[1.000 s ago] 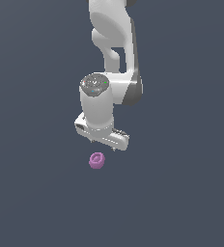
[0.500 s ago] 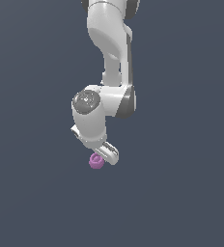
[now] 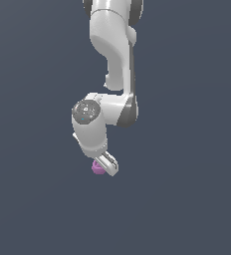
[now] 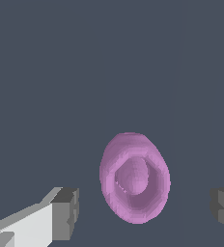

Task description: Pick up the object and move it to a goal position.

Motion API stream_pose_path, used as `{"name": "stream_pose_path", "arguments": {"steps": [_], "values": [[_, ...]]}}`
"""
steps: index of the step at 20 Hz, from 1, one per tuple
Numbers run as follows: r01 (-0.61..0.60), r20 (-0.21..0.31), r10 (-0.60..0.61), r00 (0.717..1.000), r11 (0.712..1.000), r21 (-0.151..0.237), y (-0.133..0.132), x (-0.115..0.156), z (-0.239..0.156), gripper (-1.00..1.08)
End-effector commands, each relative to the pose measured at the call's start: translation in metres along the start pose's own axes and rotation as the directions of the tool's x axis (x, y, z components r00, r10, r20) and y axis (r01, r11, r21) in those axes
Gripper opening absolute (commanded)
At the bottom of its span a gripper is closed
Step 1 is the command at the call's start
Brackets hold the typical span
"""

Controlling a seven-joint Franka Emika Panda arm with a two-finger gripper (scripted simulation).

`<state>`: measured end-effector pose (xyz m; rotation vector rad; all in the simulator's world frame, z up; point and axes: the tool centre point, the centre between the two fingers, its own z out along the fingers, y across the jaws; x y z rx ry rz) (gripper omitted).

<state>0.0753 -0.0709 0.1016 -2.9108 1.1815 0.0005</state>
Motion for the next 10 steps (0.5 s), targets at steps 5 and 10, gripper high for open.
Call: {"name": "stream_pose_path", "arguments": {"steps": [5,10], "values": [[-0.001,0.000,0.001,1.000,1.000,0.000,0.000,0.000,0.007,1.00],[-0.004,0.000,0.004,1.000,1.000,0.000,0.001,0.000,0.033,1.00]]}}
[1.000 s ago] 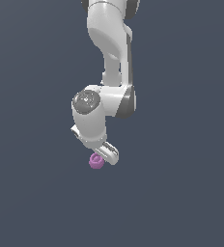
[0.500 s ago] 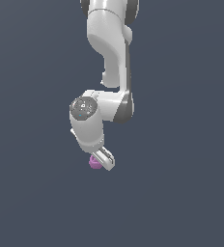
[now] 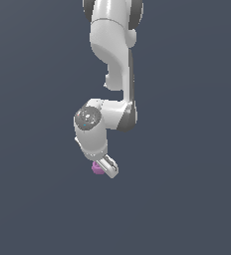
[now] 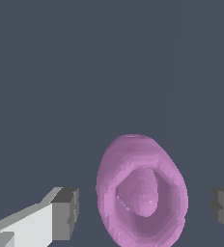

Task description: Pick up the object and move it to a goal position.

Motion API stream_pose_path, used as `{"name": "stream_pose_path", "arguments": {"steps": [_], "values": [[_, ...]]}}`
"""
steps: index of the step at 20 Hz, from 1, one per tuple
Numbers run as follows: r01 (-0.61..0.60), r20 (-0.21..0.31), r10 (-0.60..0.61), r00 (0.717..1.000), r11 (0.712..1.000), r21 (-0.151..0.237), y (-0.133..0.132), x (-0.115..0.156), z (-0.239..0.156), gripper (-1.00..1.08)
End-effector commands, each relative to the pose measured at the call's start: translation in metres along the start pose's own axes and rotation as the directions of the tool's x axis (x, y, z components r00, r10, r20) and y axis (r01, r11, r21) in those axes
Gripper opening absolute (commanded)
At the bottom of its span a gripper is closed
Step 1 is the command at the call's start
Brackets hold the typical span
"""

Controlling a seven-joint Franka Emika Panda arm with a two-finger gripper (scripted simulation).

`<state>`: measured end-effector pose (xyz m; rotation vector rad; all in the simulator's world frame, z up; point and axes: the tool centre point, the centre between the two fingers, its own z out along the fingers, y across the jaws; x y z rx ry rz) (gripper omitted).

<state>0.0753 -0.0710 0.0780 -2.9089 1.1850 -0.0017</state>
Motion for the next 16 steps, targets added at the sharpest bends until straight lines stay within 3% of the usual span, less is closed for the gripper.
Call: {"name": "stream_pose_path", "arguments": {"steps": [1,9,10,16], "values": [[-0.002,0.001,0.002,1.000,1.000,-0.001,0.001,-0.001,0.015,1.00],[-0.002,0.001,0.002,1.000,1.000,-0.001,0.000,0.000,0.027,1.00],[-0.002,0.001,0.002,1.000,1.000,-0.001,0.000,0.000,0.027,-1.00],[-0.002,0.001,0.002,1.000,1.000,-0.001,0.000,0.000,0.027,-1.00]]}}
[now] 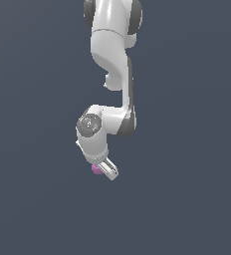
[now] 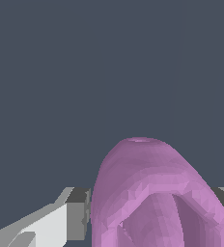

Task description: Pick up the object and move it to a goal position.

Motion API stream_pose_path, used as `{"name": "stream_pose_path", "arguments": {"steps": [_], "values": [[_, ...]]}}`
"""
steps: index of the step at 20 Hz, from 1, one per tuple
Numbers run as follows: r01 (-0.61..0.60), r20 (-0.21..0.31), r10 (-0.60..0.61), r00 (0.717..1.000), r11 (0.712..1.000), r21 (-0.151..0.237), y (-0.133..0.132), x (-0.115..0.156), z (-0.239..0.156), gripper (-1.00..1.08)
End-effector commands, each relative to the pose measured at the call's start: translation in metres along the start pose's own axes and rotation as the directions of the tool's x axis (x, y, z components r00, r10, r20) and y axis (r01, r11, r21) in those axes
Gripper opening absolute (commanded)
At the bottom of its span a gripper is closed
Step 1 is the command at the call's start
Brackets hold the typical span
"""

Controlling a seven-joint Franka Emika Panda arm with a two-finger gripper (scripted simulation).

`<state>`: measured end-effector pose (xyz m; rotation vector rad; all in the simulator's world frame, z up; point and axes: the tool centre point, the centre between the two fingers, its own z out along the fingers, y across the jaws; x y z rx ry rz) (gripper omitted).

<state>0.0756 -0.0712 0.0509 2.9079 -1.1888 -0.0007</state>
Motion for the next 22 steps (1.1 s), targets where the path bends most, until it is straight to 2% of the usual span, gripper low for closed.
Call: {"name": "stream_pose_path", "arguments": {"steps": [1,12,22], "values": [[0.000,0.000,0.000,1.000,1.000,0.000,0.000,0.000,0.000,-1.00],[0.000,0.000,0.000,1.000,1.000,0.000,0.008,0.000,-0.014,-1.00],[0.000,0.001,0.000,1.000,1.000,0.001,0.045,-0.002,-0.073,-1.00]]}}
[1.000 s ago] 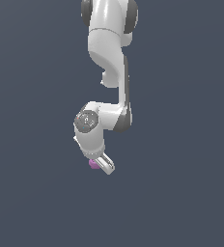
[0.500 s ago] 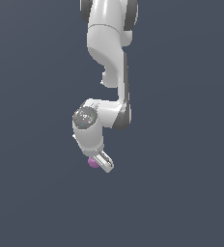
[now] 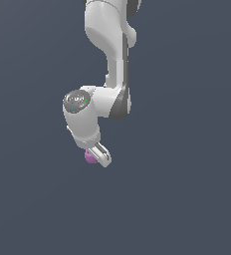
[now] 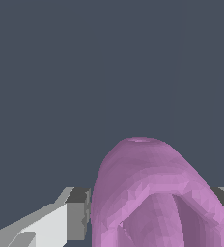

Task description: Pick up the object and move it to a goal position.

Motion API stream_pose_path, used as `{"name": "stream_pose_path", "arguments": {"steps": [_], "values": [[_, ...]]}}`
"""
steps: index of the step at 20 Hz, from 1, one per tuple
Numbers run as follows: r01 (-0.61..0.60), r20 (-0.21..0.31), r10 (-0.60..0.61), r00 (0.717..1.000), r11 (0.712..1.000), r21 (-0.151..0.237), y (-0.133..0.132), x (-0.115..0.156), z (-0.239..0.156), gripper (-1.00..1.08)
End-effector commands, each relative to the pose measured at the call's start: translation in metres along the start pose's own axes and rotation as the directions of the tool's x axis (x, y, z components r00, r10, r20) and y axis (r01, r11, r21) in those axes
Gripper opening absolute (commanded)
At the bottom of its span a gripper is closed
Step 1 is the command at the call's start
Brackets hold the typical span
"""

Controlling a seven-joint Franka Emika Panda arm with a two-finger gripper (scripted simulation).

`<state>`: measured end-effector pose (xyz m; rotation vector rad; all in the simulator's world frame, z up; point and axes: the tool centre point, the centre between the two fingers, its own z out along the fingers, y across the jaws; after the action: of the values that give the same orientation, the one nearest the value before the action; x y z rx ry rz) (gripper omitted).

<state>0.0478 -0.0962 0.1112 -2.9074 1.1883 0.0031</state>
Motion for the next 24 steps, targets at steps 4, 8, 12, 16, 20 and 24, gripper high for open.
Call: {"name": "stream_pose_path", "arguments": {"steps": [4,8,12,16,20,24], "values": [[-0.001,0.000,0.001,1.000,1.000,0.002,0.030,-0.001,-0.050,-1.00],[-0.001,0.000,0.001,1.000,1.000,0.002,0.055,-0.002,-0.091,-1.00],[-0.001,0.000,0.001,1.000,1.000,0.002,0.078,-0.002,-0.130,-1.00],[-0.002,-0.001,0.002,1.000,1.000,0.002,0.098,-0.002,-0.164,-1.00],[-0.001,-0.001,0.001,1.000,1.000,0.001,0.113,-0.001,-0.191,-1.00],[-0.001,-0.002,0.001,1.000,1.000,0.000,0.123,0.000,-0.208,-1.00]]}}
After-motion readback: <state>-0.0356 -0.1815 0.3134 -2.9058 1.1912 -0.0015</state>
